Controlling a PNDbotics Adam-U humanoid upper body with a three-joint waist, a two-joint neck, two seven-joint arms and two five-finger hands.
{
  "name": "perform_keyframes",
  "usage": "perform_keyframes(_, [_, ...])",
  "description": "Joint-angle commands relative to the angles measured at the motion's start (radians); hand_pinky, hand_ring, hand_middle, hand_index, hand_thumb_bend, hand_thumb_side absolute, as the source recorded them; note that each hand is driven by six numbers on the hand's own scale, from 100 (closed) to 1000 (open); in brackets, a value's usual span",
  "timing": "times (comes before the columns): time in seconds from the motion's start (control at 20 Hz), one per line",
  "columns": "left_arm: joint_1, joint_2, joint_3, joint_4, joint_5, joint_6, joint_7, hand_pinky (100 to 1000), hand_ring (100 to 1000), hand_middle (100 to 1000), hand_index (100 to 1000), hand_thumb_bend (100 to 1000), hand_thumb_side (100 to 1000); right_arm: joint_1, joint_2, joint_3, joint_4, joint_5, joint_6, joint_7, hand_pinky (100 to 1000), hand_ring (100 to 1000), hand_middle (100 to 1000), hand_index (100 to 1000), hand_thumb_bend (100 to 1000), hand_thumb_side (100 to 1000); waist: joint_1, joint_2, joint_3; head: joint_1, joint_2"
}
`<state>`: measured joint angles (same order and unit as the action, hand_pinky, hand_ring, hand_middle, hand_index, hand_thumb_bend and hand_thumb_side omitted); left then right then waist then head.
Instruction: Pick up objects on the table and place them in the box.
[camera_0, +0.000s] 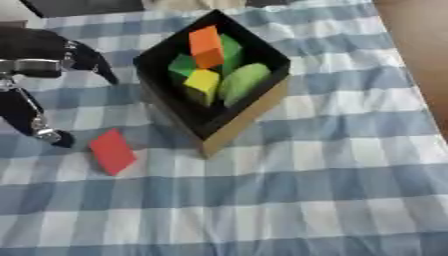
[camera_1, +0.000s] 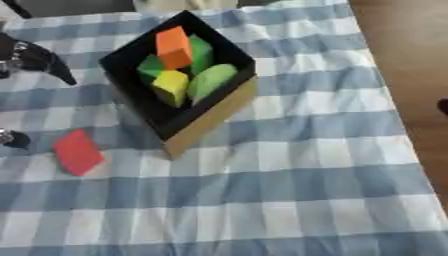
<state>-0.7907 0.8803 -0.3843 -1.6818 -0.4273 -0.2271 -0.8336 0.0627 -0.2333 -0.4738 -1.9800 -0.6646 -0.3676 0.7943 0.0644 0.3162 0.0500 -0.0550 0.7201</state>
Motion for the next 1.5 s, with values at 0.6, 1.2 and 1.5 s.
perform_keyframes(0.6, [-0.034,-0.011,-0.078,0.063,0.024,-0.035,-0.062,853,865,798,875,628,190,-0.004,-0.008,-0.002,-0.02,0.006,-0.056,0.067,1000,1000,345,1000,100,523,-0.007,-0.028,-0.01,0.006,0.005])
perform_keyframes(1.2, [-0.039,-0.043,-0.139,0.144,-0.02,-0.071,-0.073,834,847,774,855,608,100,-0.006,-0.004,-0.002,-0.02,0.009,-0.05,0.065,1000,1000,340,1000,100,523,-0.007,-0.026,-0.016,0.01,0.007])
perform_keyframes(1.5, [-0.04,-0.054,-0.152,0.177,-0.039,-0.094,-0.073,830,843,769,851,594,100,-0.008,-0.003,-0.002,-0.02,0.011,-0.046,0.064,1000,1000,339,1000,100,523,-0.006,-0.026,-0.017,0.012,0.007])
